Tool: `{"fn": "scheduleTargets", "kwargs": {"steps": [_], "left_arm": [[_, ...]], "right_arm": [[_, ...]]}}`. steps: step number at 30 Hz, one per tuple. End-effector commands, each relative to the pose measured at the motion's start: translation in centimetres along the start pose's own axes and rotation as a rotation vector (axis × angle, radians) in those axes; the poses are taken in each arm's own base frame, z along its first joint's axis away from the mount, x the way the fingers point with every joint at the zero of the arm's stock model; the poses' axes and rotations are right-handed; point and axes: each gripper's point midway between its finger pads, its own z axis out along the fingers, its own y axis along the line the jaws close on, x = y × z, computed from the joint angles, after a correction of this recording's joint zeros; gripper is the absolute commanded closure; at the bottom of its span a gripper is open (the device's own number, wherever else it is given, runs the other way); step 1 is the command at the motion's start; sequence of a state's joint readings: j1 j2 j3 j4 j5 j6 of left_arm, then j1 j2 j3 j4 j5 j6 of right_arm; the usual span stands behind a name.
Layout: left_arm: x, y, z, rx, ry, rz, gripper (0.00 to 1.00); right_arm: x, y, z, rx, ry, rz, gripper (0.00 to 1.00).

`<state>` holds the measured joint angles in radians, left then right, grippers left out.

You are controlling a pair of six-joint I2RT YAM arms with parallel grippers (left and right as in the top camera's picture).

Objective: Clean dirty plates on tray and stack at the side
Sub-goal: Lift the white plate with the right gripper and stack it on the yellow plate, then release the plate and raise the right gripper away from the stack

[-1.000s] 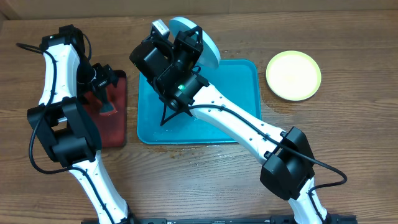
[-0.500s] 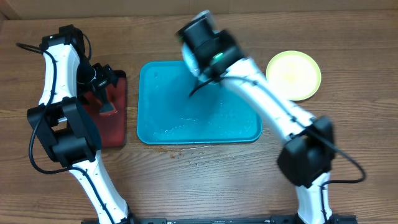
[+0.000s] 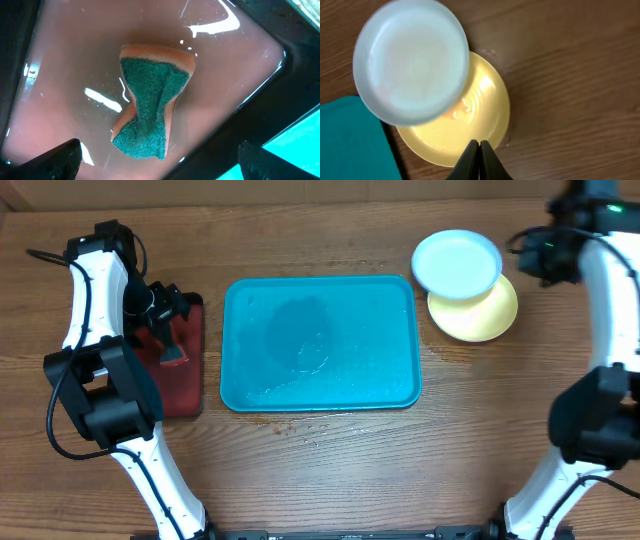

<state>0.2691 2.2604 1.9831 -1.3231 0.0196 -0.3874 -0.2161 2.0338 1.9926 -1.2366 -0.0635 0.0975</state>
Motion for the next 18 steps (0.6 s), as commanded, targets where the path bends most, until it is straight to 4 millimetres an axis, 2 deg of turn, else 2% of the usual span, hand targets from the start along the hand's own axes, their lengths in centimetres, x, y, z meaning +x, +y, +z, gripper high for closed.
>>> {"fn": "scheduleTargets", "kwargs": {"steps": [1,4,6,7,10,12,18], "left_arm": [[-0.4,-0.4,-0.8,0.016,-0.021,-0.001,0.0],[-0.4,-0.4,-0.8,0.017,-0.021,-0.001,0.0],[-0.4,-0.4,-0.8,0.017,-0.021,-0.001,0.0],[-0.4,-0.4,-0.8,0.017,-0.021,-0.001,0.0],[-0.4,-0.4,-0.8,0.017,-0.02,-0.001,0.0],[-0.4,-0.4,-0.8,0.017,-0.02,-0.001,0.0],[-0.3,-0.3,-0.8,0.016,-0.018,-0.001,0.0]], "right_arm": [[1.1,0.2,0.8,-0.169,0.065,0.081,0.96],[1.3,-1.2,1.4,-0.19,0.075,0.124,0.96],[1.3,-1.3,1.9,-0.197,0.07,0.125,0.95],[1.2,-1.2,2.1,-0.205,0.065,0.124,0.91],[0.8,0.2,2.9,-0.249,0.041,0.1,0.77],[0.3,1.4,3.4,-0.273,0.011,0.083,0.64],[-1.7,4.8,5.8,-0.295,-0.107,0.16,0.62]]}}
